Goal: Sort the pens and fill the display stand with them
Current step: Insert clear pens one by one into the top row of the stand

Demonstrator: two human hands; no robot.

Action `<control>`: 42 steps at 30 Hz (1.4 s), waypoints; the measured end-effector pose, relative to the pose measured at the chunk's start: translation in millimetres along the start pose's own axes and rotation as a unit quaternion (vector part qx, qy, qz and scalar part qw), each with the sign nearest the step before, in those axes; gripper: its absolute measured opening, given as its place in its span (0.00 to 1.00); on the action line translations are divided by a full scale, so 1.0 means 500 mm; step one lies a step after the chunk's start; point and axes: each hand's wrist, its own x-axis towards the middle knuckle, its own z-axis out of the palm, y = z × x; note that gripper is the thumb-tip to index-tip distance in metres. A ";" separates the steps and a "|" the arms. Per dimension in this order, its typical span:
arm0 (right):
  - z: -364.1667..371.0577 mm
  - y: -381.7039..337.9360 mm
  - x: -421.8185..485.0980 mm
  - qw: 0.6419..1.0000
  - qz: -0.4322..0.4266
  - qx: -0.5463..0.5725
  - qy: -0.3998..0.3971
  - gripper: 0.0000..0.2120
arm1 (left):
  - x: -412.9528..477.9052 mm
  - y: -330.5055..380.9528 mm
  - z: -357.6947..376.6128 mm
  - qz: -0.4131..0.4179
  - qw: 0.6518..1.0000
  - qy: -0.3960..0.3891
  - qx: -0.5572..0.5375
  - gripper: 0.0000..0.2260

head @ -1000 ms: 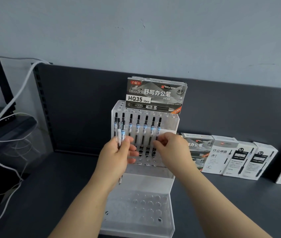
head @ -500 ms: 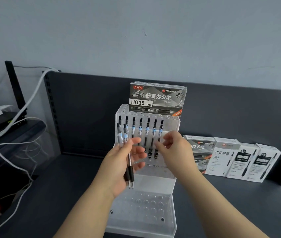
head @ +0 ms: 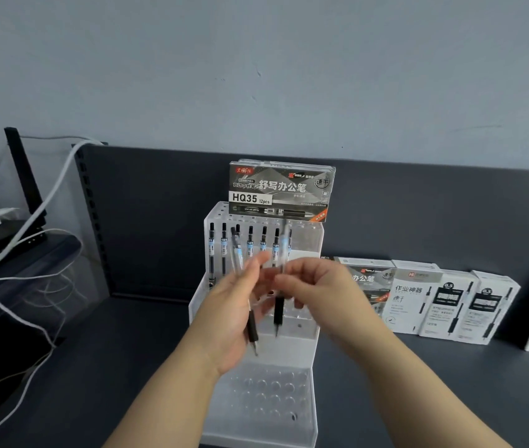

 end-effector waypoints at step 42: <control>0.033 0.012 -0.019 0.996 0.005 -0.015 -0.086 0.03 | 0.036 -0.018 -0.028 0.112 0.954 -0.144 0.239 0.16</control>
